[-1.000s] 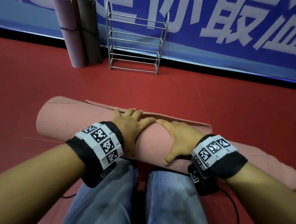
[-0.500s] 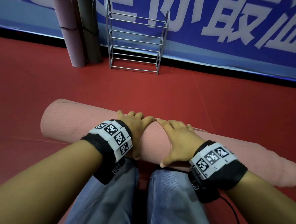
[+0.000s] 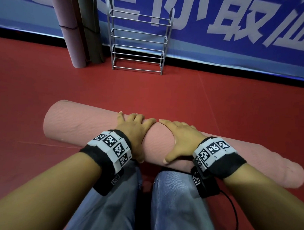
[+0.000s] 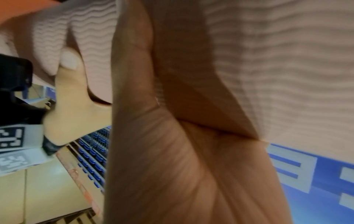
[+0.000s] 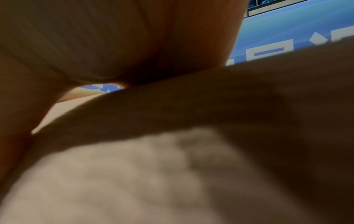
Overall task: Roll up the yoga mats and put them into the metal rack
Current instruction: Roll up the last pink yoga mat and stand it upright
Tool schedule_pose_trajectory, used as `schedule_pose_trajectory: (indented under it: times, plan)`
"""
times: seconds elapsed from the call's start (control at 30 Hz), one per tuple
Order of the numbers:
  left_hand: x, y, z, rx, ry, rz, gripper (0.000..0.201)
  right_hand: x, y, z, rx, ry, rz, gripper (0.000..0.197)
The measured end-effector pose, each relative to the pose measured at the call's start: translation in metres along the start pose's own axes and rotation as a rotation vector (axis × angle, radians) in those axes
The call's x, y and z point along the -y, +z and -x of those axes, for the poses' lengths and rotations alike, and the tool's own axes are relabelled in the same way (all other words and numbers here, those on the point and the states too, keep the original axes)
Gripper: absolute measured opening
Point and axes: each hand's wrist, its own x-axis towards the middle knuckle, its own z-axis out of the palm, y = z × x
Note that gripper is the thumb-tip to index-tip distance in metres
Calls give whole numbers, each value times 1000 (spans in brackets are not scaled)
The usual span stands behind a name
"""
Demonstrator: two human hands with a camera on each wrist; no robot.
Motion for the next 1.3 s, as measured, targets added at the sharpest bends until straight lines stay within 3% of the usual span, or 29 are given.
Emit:
schedule_pose_trajectory:
  times: [0.3, 0.5, 0.7, 0.9, 1.07, 1.3]
  plan:
    - [2, -7, -19, 51, -20, 9, 125, 11, 23, 13, -88, 90, 112, 142]
    - [-3, 15, -5, -42, 4, -42, 139, 3, 21, 8, -96, 52, 68, 139]
    - [5, 11, -16, -38, 8, -5, 136, 1, 19, 2, -97, 31, 41, 136]
    - [8, 2, -34, 34, 8, 1, 131, 7, 30, -1, -87, 97, 153, 145]
    - [4, 22, -25, -38, 16, -68, 142, -5, 27, -9, -119, 74, 106, 137]
    - [7, 20, -27, -59, 9, -42, 125, -6, 21, -15, -86, 57, 135, 132]
